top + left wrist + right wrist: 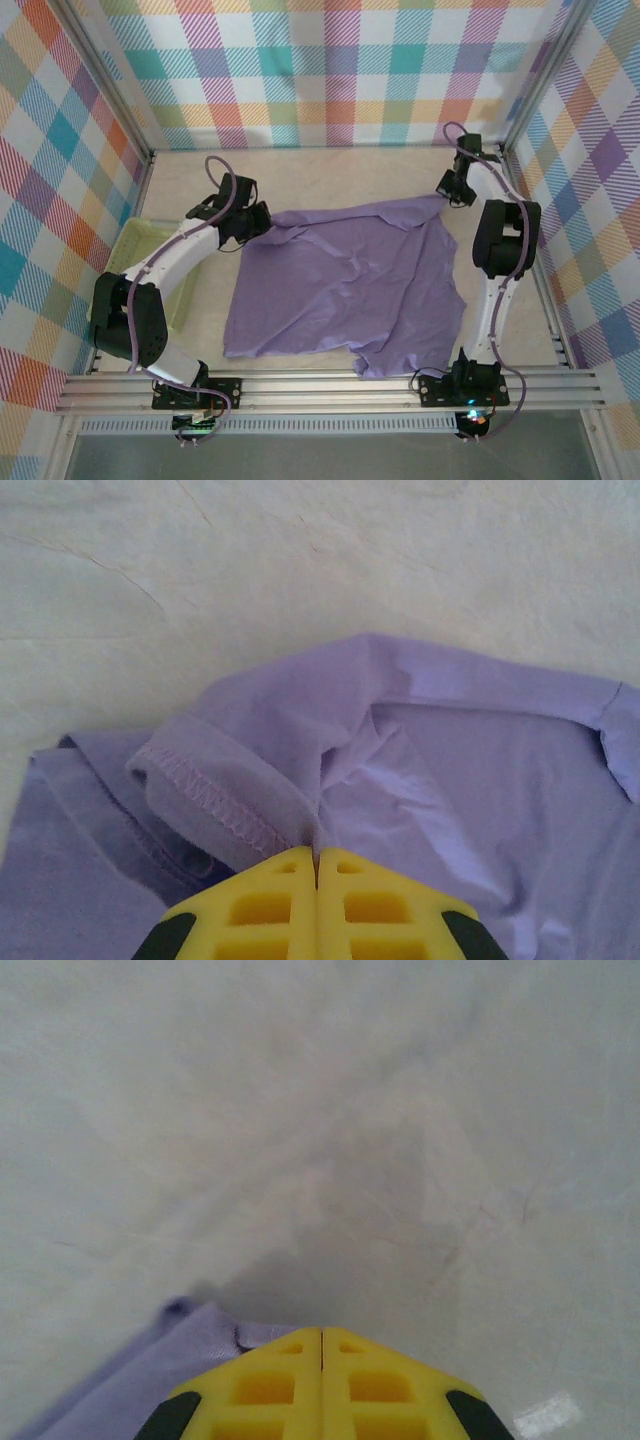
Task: Fold the inside-out t-shirt
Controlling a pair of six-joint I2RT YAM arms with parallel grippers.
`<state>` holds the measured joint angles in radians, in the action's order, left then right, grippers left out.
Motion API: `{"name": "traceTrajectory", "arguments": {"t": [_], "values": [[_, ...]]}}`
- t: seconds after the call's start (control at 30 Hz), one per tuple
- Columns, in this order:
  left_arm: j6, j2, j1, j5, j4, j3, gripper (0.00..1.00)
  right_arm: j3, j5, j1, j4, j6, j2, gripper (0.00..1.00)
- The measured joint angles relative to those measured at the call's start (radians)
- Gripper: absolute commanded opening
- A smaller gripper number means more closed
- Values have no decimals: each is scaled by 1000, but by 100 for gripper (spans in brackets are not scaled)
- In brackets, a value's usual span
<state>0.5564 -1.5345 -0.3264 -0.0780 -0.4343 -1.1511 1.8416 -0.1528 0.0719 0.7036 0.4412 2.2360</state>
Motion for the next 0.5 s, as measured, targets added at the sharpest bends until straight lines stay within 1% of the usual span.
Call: {"name": "traceTrajectory", "arguments": {"t": [0.17, 0.3, 0.33, 0.5], "values": [[0, -15, -13, 1, 0, 0, 0, -37, -11, 18, 43, 23, 30, 0], [-1, -21, -14, 2, 0, 0, 0, -37, -5, 27, 42, 20, 30, 19], [-3, -21, -14, 4, -1, 0, 0, -41, -3, 28, 38, 20, 30, 23], [-5, -21, -14, 14, -2, 0, 0, -62, 20, 28, 21, 19, 15, 34]]}}
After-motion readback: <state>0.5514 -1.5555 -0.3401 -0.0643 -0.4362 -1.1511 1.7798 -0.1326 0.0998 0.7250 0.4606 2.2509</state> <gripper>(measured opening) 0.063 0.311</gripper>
